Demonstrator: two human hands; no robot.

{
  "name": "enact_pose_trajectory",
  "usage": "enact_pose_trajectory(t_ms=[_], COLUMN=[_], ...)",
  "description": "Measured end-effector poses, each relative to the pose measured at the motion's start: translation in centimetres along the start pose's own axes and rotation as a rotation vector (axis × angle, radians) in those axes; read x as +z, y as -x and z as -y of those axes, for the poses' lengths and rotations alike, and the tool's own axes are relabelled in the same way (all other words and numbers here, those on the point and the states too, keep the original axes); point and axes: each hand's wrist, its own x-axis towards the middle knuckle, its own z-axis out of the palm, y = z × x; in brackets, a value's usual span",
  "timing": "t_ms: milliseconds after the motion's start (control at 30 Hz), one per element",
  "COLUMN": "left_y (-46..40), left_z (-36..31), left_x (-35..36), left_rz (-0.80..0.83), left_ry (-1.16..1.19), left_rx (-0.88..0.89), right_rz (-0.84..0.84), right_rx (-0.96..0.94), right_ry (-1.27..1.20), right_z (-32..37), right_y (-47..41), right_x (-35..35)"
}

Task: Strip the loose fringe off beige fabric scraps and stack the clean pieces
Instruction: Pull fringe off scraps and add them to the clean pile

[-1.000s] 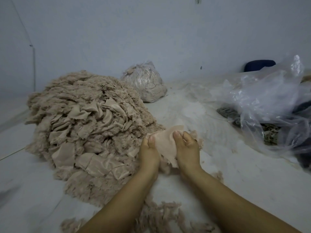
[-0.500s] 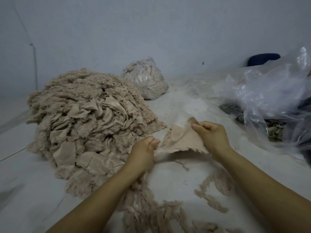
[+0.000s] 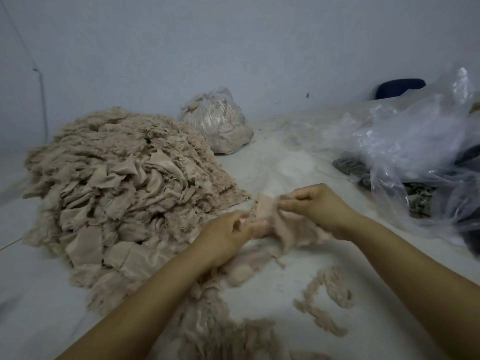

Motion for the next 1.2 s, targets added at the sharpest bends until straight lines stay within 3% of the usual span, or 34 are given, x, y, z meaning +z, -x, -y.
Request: enact_pose_trajectory(t_ms=[67, 133, 233, 467, 567, 633, 700, 767, 867, 1000, 1133, 1200], left_y=[-0.9, -1.6, -3.1, -6.8, -7.3, -7.4, -7.2, -6.4, -3.8, 1.0, 3.6, 4.2], left_z=[-0.8, -0.8, -0.5, 1.0, 1.8, 2.0, 1.9, 1.8, 2.4, 5.1, 7.0, 8.2], left_x=[0.9, 1.8, 2.1, 3.1, 3.7, 4.0, 3.9, 3.1, 0.1, -5.4, -8.0, -8.2], left_rz=[0.025, -0.046, -0.223, -0.286, -0.270, -0.288, -0.312, -0.312, -0.199, 0.035, 0.231, 0.303], left_ry=[0.414, 0.672, 0.663, 0.632, 0.699, 0.692, 0.601, 0.597, 0.652, 0.320, 0.065, -0.232], left_rx=[-0.085, -0.080, -0.125, -0.250, -0.312, -0.287, -0.231, -0.202, -0.219, -0.145, -0.152, -0.056], right_rz=[0.046, 0.045, -0.070, -0.255, -0.489, -0.295, 0.025, 0.180, 0.215, 0.357, 0.292, 0.280], right_rx=[-0.012, -0.009, 0.005, 0.026, -0.239, -0.423, -0.390, -0.292, -0.147, 0.121, 0.087, 0.040], right_ry=[-0.056, -0.095, 0.013, 0.416, 0.432, 0.310, 0.275, 0.248, 0.159, -0.214, -0.119, -0.052], right_z=[0.5, 0.6, 0.2, -1.6, -1.8, -2.4, -3.1, -3.4, -3.7, -3.5, -1.5, -0.5], right_y=[-0.5, -1.2, -2.8, -6.0, -4.3, -1.7, 0.7, 2.2, 4.8, 8.2, 6.3, 5.2], right_x=[0.9, 1.0, 0.4, 0.5, 2.3, 4.5, 6.1, 6.2, 5.0, 3.5, 5.4, 8.2])
